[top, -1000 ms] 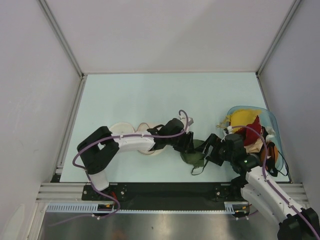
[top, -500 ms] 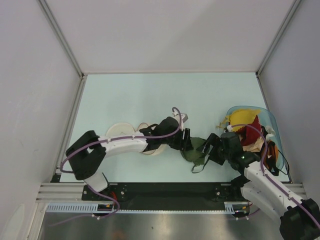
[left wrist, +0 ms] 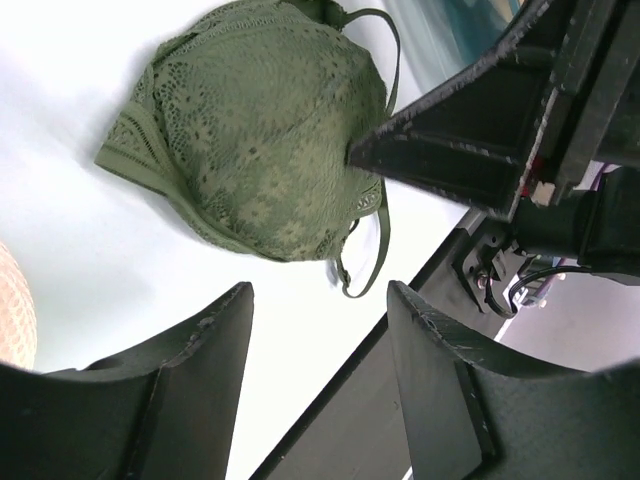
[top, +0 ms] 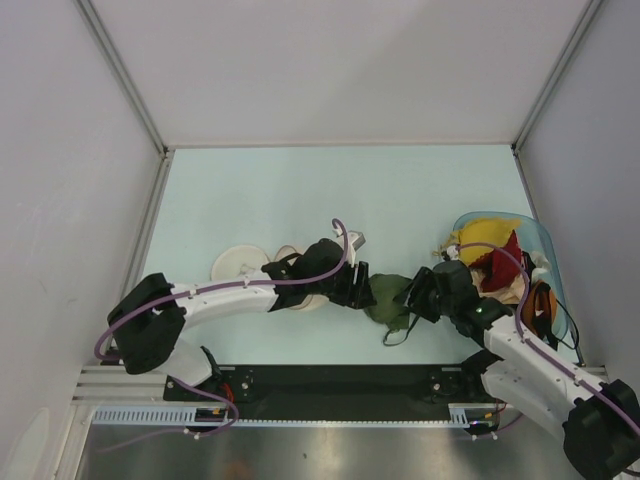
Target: Place the bra in the laundry bag and zip it closed
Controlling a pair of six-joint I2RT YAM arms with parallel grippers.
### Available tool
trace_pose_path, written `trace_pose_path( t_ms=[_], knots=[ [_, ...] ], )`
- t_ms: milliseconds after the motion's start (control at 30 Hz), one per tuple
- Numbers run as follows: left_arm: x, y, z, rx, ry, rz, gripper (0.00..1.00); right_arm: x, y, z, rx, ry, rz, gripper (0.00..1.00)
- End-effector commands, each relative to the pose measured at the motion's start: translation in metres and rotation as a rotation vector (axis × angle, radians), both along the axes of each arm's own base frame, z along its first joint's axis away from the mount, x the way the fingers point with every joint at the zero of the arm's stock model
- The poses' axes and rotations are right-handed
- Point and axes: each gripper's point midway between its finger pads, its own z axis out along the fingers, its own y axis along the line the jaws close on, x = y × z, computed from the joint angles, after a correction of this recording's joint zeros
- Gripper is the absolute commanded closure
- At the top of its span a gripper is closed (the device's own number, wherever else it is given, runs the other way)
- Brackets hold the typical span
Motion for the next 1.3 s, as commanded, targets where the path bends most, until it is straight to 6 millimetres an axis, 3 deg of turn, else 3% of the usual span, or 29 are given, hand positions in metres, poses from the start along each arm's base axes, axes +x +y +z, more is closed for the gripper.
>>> trace_pose_path(
  t_ms=[0, 33, 67, 133, 167, 233, 267, 500, 667, 800, 967, 1267],
  knots=[
    [0.002, -0.002, 0.011, -0.012, -0.028, -0.009, 0.39, 0.033, -0.002, 0.027, -0.010, -0.122, -0.073, 0.50],
    [0.002, -0.001, 0.012, -0.009, -0.034, -0.008, 0.39, 0.035, -0.004, 0.030, -0.022, -0.135, -0.069, 0.55],
    [0.002, 0.000, 0.012, -0.007, -0.034, -0.009, 0.39, 0.038, -0.006, 0.033, -0.033, -0.144, -0.075, 0.68],
    [0.000, 0.000, 0.012, -0.002, -0.037, -0.018, 0.39, 0.047, -0.011, 0.047, -0.047, -0.176, -0.080, 0.79],
    [0.000, 0.001, 0.010, 0.003, -0.035, -0.025, 0.39, 0.047, -0.015, 0.047, -0.064, -0.162, -0.080, 0.90],
    [-0.002, -0.002, 0.010, 0.000, -0.033, -0.038, 0.39, 0.054, -0.026, 0.049, -0.088, -0.157, -0.090, 0.97],
    [-0.002, -0.003, 0.007, 0.006, -0.030, -0.042, 0.39, 0.051, -0.021, 0.049, -0.062, -0.137, -0.053, 1.00],
    [-0.002, -0.019, 0.010, -0.015, 0.002, -0.067, 0.34, 0.048, -0.025, 0.026, -0.100, -0.048, 0.026, 1.00],
    [0.004, -0.025, 0.011, -0.015, 0.037, -0.025, 0.29, 0.033, -0.038, 0.011, -0.153, -0.011, 0.009, 1.00],
    [0.005, -0.027, -0.010, 0.036, 0.129, 0.034, 0.27, 0.027, -0.051, 0.007, -0.202, 0.011, -0.033, 1.00],
    [0.011, -0.033, -0.022, 0.039, 0.211, 0.127, 0.27, 0.028, -0.062, -0.003, -0.254, 0.046, -0.090, 1.00],
    [0.036, -0.040, -0.039, 0.018, 0.244, 0.262, 0.36, 0.031, -0.058, -0.012, -0.303, 0.045, -0.101, 1.00]
  ],
)
